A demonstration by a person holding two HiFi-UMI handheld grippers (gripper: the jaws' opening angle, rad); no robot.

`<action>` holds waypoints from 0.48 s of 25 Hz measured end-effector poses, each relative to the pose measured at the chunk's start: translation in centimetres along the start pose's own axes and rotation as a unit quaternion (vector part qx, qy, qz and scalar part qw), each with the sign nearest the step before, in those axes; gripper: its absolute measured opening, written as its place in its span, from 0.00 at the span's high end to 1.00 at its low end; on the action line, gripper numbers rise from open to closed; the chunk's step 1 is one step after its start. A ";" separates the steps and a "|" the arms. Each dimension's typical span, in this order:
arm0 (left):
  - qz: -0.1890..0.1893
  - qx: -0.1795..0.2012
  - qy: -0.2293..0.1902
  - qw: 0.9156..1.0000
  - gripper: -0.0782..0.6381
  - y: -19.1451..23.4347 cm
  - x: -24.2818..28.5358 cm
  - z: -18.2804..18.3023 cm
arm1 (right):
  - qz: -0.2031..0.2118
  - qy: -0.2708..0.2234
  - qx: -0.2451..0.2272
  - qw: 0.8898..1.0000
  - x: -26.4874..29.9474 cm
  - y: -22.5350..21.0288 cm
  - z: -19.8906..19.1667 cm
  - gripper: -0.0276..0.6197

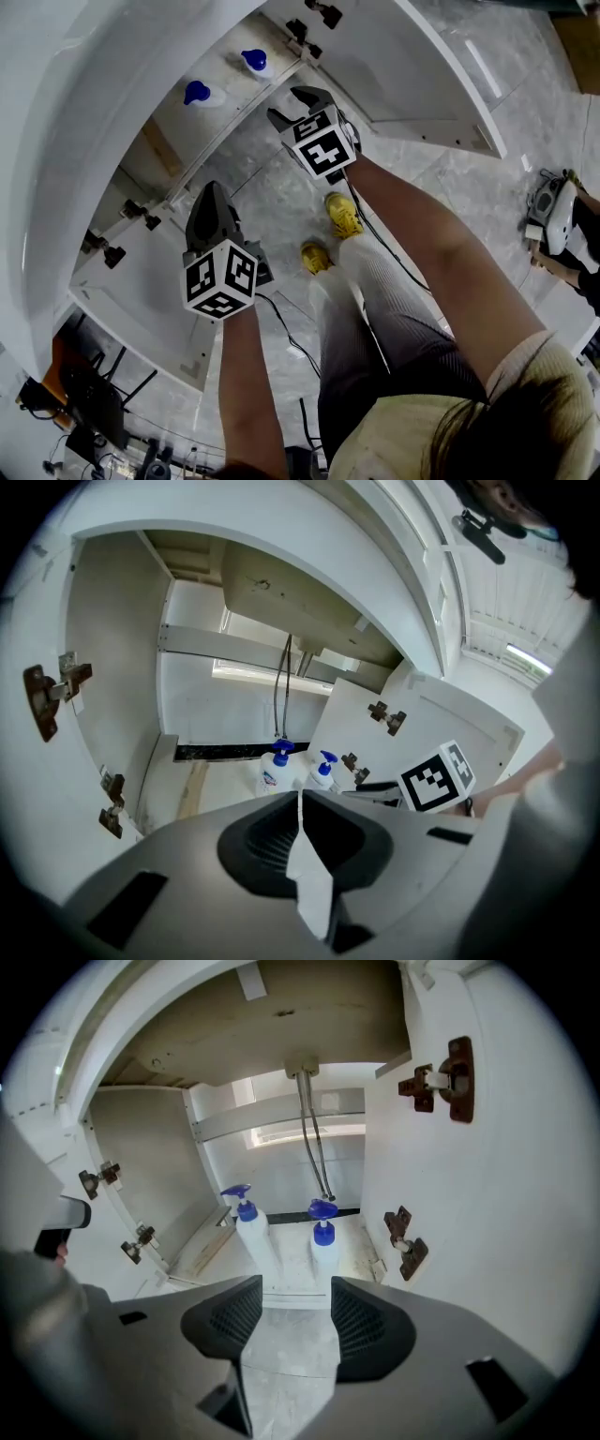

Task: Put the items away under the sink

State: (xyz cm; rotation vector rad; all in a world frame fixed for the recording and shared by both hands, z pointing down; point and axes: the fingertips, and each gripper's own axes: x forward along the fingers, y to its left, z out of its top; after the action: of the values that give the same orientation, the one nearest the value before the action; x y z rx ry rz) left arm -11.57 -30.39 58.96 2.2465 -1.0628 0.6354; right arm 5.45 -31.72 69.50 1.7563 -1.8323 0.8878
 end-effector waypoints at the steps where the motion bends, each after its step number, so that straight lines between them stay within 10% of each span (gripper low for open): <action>1: 0.000 -0.002 0.002 1.000 0.82 -0.1 -0.4 0.1 | 0.005 0.000 -0.001 1.000 -0.6 0.3 0.1 0.59; 12: 0.001 -0.025 0.002 1.000 0.82 -0.9 -4.1 1.3 | 0.040 -0.032 -0.003 0.999 -6.9 4.1 2.9 0.71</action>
State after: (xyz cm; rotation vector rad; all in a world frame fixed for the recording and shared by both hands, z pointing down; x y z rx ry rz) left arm -12.90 -28.61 55.20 2.1995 -1.0677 0.6075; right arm 2.35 -28.99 62.00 1.7365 -1.9567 0.8646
